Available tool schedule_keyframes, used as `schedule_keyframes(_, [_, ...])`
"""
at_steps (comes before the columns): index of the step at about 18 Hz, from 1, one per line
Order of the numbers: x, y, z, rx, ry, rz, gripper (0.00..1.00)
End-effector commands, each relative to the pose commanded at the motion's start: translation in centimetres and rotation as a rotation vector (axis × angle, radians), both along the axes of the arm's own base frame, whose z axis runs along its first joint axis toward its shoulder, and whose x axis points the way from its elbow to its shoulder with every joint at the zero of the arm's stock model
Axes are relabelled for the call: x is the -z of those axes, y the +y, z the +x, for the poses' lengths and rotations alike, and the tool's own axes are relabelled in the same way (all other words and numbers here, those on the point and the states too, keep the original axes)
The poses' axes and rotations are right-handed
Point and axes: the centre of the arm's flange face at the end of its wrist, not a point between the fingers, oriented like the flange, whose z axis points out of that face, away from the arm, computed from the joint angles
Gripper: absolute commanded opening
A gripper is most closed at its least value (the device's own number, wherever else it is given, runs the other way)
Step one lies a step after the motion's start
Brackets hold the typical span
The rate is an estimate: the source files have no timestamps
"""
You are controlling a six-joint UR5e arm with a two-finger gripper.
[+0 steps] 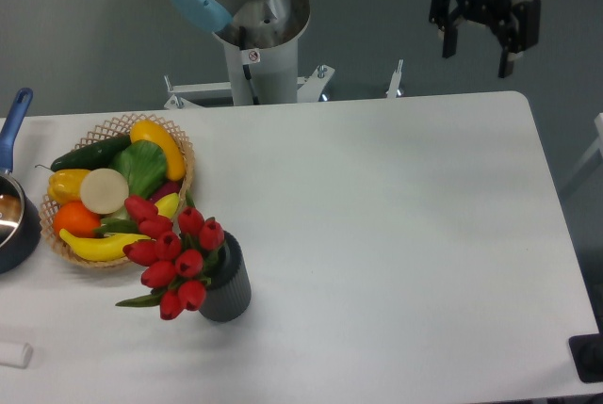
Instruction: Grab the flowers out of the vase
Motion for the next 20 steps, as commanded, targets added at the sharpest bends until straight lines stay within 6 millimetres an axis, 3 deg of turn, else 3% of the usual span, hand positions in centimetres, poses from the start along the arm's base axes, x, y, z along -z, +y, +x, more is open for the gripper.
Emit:
schedule_keyframes(8, [1.6,4.1,1.3,-0.091,-0.092,0.135,1.00])
schedule_keyframes(16, [4.9,5.4,3.0,-0.063,-0.222,0.267,1.00])
schedule_keyframes(20, [6.8,7.5,4.8,-0.020,-0.278,0.278,1.00])
